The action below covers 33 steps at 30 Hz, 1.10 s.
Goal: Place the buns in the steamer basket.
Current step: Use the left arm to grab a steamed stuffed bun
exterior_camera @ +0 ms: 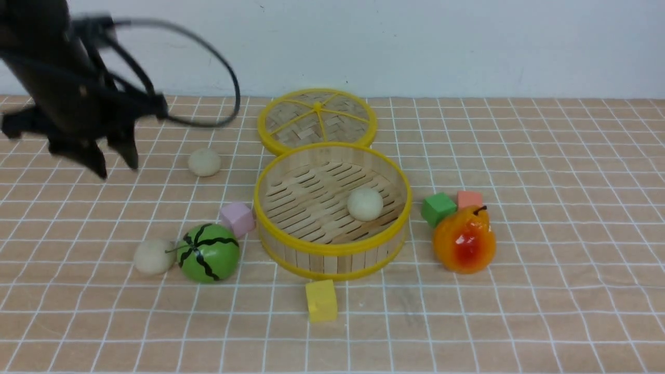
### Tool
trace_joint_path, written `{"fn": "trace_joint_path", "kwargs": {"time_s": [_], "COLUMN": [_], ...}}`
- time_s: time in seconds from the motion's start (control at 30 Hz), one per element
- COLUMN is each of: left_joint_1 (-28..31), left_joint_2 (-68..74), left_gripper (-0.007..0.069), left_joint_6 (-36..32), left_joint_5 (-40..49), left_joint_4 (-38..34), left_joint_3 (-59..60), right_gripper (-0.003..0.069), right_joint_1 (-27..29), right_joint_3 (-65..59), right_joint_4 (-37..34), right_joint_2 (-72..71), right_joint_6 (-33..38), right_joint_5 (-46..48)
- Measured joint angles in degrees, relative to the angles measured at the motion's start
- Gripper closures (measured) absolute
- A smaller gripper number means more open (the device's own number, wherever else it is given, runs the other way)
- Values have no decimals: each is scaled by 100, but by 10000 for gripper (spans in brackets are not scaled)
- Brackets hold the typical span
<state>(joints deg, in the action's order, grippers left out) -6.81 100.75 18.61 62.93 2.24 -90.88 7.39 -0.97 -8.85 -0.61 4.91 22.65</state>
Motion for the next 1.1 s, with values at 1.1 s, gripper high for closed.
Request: {"fn": "trace_joint_path", "kwargs": {"time_s": [1.1], "left_joint_1": [0], "left_joint_2": [1418], "left_gripper": [622], "left_joint_6": [-166], "left_joint_5": [-742], "left_joint_4": [292], "left_joint_3": [194], "right_gripper": [418], "right_joint_1": [0], "right_joint_3": [0], "right_joint_4": [0], "right_joint_2": [0], "right_joint_6": [-5], "right_joint_5": [0]}}
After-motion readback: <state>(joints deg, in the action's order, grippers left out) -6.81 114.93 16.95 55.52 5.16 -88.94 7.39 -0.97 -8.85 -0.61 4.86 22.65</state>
